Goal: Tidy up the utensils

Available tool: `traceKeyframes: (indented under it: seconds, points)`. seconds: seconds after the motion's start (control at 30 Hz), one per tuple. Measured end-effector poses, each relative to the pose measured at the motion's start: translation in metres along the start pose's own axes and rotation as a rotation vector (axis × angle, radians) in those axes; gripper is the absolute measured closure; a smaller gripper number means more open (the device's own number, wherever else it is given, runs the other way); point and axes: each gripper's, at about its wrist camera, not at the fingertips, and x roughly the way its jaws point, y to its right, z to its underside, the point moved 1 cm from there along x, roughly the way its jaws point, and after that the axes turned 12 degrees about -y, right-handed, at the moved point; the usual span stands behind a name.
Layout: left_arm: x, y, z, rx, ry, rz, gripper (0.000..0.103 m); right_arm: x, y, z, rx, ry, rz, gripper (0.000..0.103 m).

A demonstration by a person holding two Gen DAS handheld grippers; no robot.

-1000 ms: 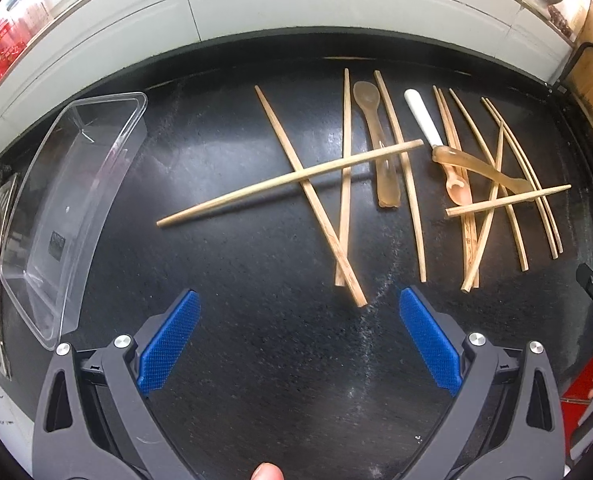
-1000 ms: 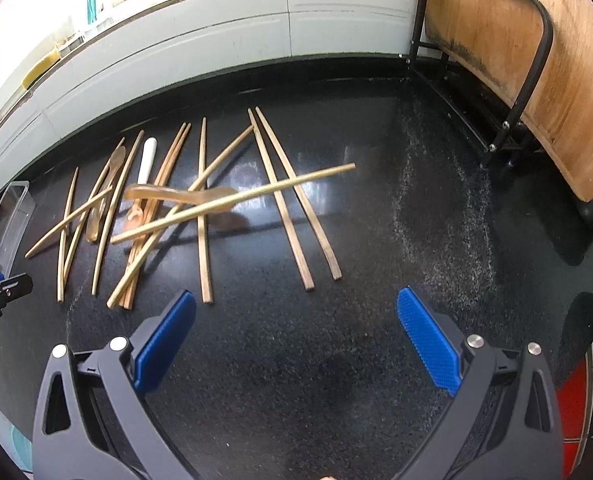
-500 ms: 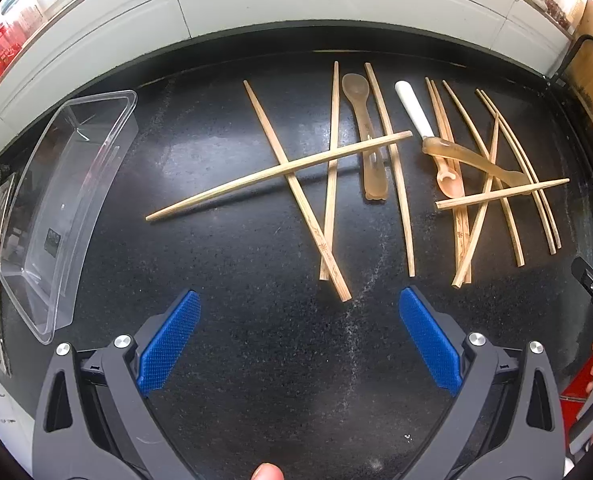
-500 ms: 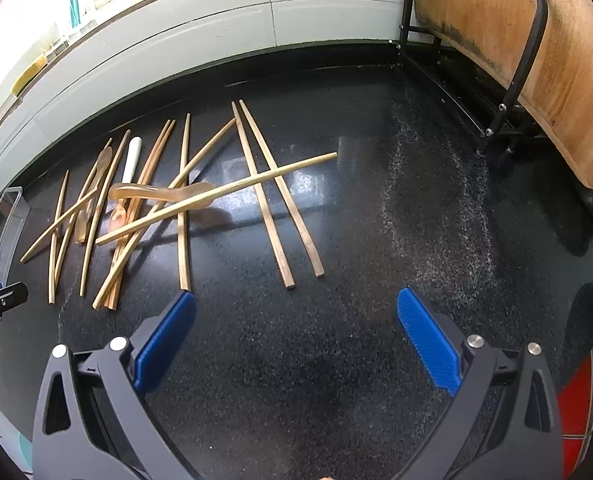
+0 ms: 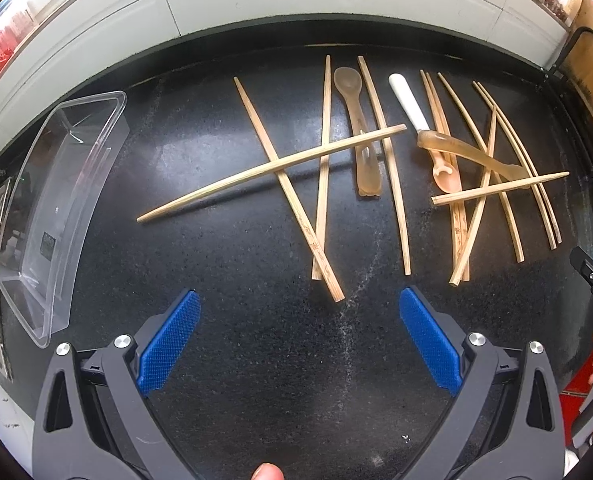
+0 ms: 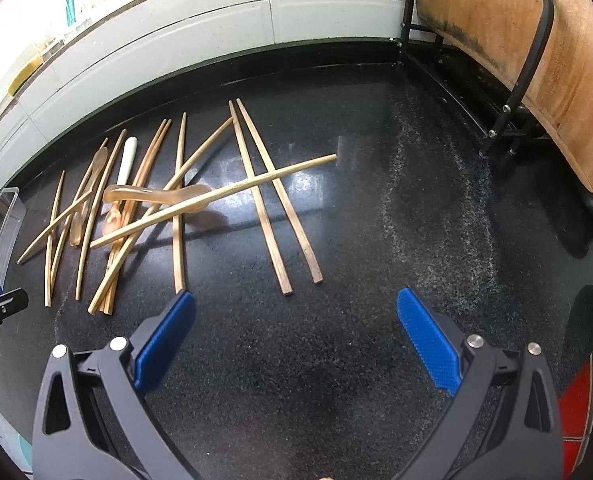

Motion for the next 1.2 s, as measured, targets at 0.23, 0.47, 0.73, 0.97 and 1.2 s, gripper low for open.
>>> traceKeyframes:
  seconds: [0.23,0.47,0.73,0.97,1.2]
  points:
    - [0.002,-0.001,-0.001,0.002,-0.004,-0.002,0.006,0.002,-0.001,-0.003,0.002,-0.004,0.003,0.005]
    - [0.005,-0.001,-0.002,0.002,-0.013,0.003,0.006,0.003,0.0,-0.003,0.006,-0.008,0.006,0.005]
    - [0.008,0.001,-0.006,0.008,-0.019,0.001,0.006,0.005,0.002,-0.005,0.013,-0.014,0.005,0.005]
    - [0.008,-0.002,-0.012,0.004,-0.012,-0.004,0.006,0.009,0.002,-0.007,0.015,-0.019,0.007,0.005]
    - [0.011,-0.003,-0.015,0.004,-0.021,0.0,0.006,0.01,0.002,-0.007,0.02,-0.018,0.009,0.005]
